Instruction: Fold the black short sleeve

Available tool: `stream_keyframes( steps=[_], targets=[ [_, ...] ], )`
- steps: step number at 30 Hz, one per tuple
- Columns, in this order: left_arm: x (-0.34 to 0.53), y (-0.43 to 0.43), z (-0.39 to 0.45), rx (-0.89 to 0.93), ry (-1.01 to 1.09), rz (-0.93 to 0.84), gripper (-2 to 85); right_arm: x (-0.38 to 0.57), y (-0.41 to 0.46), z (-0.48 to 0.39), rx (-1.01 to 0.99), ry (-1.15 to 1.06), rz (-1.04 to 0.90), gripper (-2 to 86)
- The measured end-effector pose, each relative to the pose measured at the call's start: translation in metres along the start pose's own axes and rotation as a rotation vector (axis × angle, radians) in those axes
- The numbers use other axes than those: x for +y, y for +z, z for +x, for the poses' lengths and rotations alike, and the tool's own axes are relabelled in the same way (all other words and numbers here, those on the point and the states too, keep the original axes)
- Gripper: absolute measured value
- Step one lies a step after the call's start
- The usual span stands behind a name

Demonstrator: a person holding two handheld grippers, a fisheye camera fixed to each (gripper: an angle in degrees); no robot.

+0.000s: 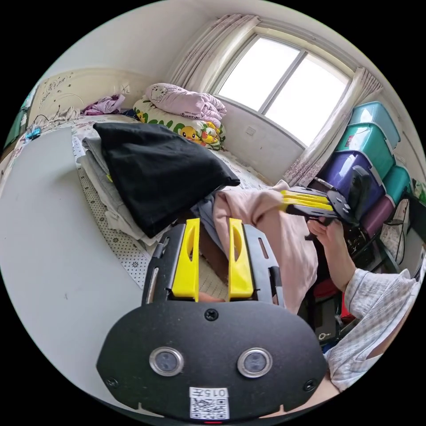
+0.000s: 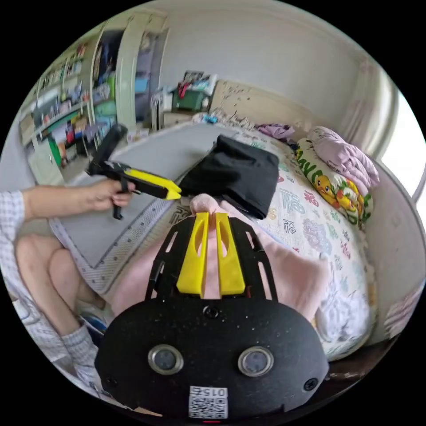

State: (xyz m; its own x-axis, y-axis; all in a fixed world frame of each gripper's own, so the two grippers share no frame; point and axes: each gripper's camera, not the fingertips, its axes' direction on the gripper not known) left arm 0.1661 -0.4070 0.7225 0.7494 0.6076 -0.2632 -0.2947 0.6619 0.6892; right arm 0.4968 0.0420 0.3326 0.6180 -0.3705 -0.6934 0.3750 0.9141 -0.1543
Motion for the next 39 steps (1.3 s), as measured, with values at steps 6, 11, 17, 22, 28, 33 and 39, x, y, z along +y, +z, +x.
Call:
stream_keyframes(
  steps=[6,11,17,22,28,33,39],
  targets=[
    [-0.027,0.026,0.006,0.112,-0.018,0.022,11.8,0.130,-0.111,0.066,-0.135,0.358,0.247,2.8],
    [-0.040,0.049,0.016,0.072,-0.150,0.007,9.9,0.194,-0.152,0.085,-0.178,0.497,0.373,1.9],
    [-0.040,0.004,0.009,0.182,-0.275,0.079,1.1,0.210,-0.209,0.094,-0.120,0.515,0.467,1.4],
    [-0.030,-0.081,0.046,0.214,-0.163,0.181,0.2,0.226,-0.280,0.086,-0.048,0.519,0.591,1.3],
    [-0.006,-0.200,0.090,0.364,-0.114,0.339,-0.2,0.254,-0.373,0.074,-0.028,0.487,0.773,0.9],
    [0.035,-0.329,0.107,0.391,-0.087,0.486,-0.4,0.279,-0.411,0.073,-0.134,0.482,0.914,0.7],
    [0.096,-0.500,0.098,0.251,-0.063,0.752,-0.5,0.274,-0.375,0.085,-0.422,0.542,0.932,0.6]
  ],
)
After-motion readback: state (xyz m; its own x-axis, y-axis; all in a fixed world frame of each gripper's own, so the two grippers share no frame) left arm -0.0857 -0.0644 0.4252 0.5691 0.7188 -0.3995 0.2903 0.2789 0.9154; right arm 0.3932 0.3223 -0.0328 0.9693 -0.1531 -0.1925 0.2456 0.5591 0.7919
